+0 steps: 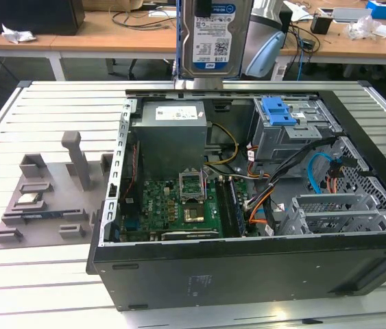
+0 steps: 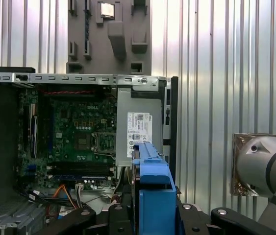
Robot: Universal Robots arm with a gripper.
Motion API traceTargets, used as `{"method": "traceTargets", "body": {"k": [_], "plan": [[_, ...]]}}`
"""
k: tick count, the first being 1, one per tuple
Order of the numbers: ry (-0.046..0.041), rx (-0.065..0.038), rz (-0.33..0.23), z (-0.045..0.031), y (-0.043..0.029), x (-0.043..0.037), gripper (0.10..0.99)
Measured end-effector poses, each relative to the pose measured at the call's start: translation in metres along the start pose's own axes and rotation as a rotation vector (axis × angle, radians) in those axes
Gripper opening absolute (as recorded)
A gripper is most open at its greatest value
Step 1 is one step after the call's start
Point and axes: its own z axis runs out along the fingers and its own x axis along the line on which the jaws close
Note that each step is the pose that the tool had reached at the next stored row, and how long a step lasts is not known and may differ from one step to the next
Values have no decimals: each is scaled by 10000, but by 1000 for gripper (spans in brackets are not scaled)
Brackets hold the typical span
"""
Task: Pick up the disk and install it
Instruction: 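Pick up the disk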
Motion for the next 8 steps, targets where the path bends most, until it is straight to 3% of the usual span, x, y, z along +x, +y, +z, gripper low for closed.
{"method": "traceTargets", "body": {"k": [8], "plan": [[-1,0,-1,-3,-172,3,365]]}}
